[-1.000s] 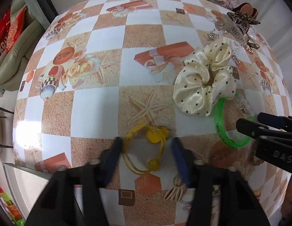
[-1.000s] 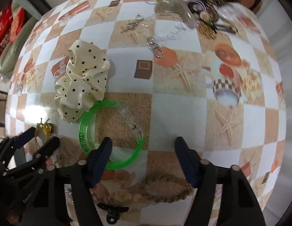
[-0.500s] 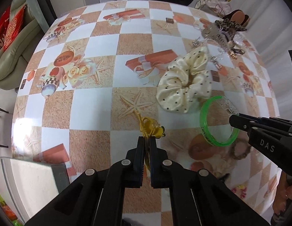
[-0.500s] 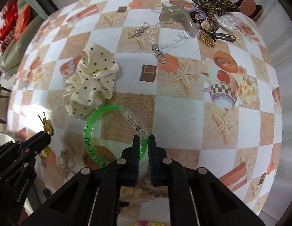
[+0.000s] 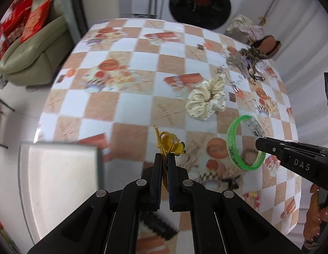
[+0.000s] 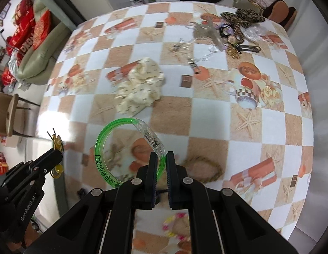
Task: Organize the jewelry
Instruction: 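Carry both items to the white tray and open both tools to release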
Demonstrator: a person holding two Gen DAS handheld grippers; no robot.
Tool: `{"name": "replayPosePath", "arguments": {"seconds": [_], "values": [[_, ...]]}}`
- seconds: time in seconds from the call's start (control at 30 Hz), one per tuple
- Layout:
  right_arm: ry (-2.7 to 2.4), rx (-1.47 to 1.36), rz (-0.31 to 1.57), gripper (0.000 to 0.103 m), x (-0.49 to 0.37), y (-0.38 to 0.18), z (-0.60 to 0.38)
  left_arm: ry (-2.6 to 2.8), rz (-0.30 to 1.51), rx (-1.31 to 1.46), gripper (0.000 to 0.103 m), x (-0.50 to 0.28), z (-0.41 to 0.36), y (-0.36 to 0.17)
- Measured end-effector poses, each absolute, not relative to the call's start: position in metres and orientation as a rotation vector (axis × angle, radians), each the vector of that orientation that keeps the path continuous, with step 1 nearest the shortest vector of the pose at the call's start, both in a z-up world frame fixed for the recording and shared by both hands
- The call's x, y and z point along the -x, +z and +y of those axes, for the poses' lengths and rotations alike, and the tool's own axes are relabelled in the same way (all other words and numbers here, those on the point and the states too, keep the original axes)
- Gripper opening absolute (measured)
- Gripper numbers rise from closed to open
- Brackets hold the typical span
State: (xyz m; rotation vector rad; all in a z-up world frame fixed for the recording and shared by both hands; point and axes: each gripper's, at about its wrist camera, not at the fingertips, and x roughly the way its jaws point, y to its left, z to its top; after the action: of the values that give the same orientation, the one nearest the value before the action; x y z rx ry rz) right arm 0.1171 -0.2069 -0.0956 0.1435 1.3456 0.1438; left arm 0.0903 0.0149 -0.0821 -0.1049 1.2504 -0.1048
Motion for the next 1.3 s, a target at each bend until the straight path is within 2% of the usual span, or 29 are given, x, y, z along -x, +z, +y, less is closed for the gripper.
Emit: {"name": "replayPosePath", "arguments": {"seconds": [0.33, 0.67, 0.93, 1.3], "values": [[0.302, -0.067, 1.343, 0.009, -0.094, -0.07, -0.118, 0.085, 1.244, 0.194, 0.009, -0.036, 0.108, -0.076], [0.499, 0.062, 1.361, 0.009, -0.085, -0.08, 0.011, 0.263, 1.274, 0.262, 0.01, 0.004, 0.194, -0.11], [0.541, 0.142, 1.419, 0.009, -0.09, -0.12, 0.085, 0.298, 1.313, 0.252, 0.01, 0.009, 0.216, -0.141], [0.489, 0.198, 1.492, 0.009, -0.1, -0.16, 0.101, 0.302, 1.367, 0.194, 0.01, 0.017, 0.209, -0.164]]}}
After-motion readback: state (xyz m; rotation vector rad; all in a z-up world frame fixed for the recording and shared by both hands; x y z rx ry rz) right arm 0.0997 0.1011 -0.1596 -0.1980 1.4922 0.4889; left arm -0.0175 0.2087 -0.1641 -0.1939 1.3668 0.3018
